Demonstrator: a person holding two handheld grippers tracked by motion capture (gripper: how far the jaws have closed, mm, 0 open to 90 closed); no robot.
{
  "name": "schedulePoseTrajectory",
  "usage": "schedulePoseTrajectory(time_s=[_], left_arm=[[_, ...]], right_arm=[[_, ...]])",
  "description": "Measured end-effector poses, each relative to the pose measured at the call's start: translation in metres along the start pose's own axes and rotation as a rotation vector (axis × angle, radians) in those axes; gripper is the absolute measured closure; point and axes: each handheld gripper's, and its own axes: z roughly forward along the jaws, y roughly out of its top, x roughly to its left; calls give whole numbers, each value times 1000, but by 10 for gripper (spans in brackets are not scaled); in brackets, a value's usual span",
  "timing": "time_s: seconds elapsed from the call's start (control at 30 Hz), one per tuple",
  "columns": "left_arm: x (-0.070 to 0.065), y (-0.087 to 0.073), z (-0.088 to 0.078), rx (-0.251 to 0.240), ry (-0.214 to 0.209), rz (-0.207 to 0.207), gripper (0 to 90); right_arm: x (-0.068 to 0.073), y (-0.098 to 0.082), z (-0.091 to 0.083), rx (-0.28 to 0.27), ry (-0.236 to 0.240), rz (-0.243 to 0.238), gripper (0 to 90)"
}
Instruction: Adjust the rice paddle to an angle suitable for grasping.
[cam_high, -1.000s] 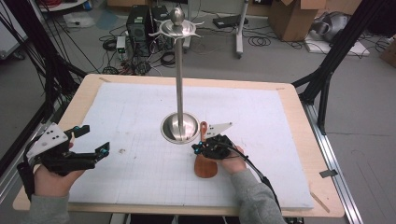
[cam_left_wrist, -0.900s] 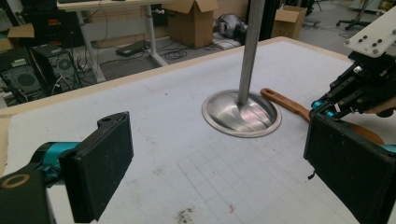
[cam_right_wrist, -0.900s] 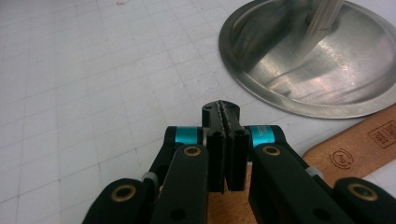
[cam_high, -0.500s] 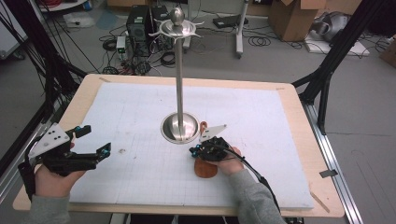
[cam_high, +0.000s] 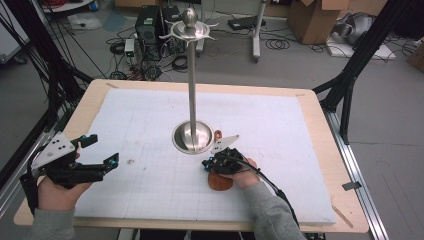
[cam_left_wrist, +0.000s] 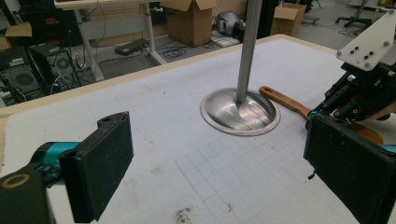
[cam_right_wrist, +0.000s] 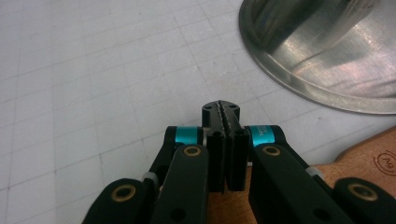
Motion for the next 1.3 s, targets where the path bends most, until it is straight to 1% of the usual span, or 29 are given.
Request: schedulePoseTrajectory(time_s=[0.1,0.2,0.43,0.57,0.7,0.77,0.8,0.83,0.87,0.93,1.0,1.07,1.2,1.27,1.3], left_arm=[[0,1,1,1,-3,3,87],[0,1,3,1,-7,3,87],[3,3,5,-8,-11,-1,87],[3,3,8,-5,-18,4,87],[2,3,12,5,-23,2,88],[2,3,13,5,-26,2,88],[2,3,13,4,-26,1,88],[2,4,14,2,-27,2,88],[2,4,14,2,-27,2,88],[2,5,14,-1,-27,-1,88],[2,6,17,-1,-34,4,88],[2,6,18,-1,-37,3,88],[1,8,25,1,-54,5,88],[1,8,26,3,-55,8,88],[0,9,29,4,-64,8,88]], right_arm=[[1,0,-1,8,13,9,891],[3,-1,-2,19,11,6,891],[4,-3,-7,37,15,26,892],[4,-3,-8,42,14,23,892],[4,-4,-11,54,18,30,892],[4,-8,-13,35,16,23,892],[4,-8,-13,35,16,23,892],[4,-15,-15,-6,17,34,892],[3,-17,-16,-9,20,44,892],[2,-18,-18,-2,17,49,892],[1,-19,-22,19,5,52,892],[1,-20,-23,20,8,57,892],[0,-24,-28,18,0,70,892],[-1,-27,-31,16,-4,76,892],[-1,-28,-32,18,-7,73,891]])
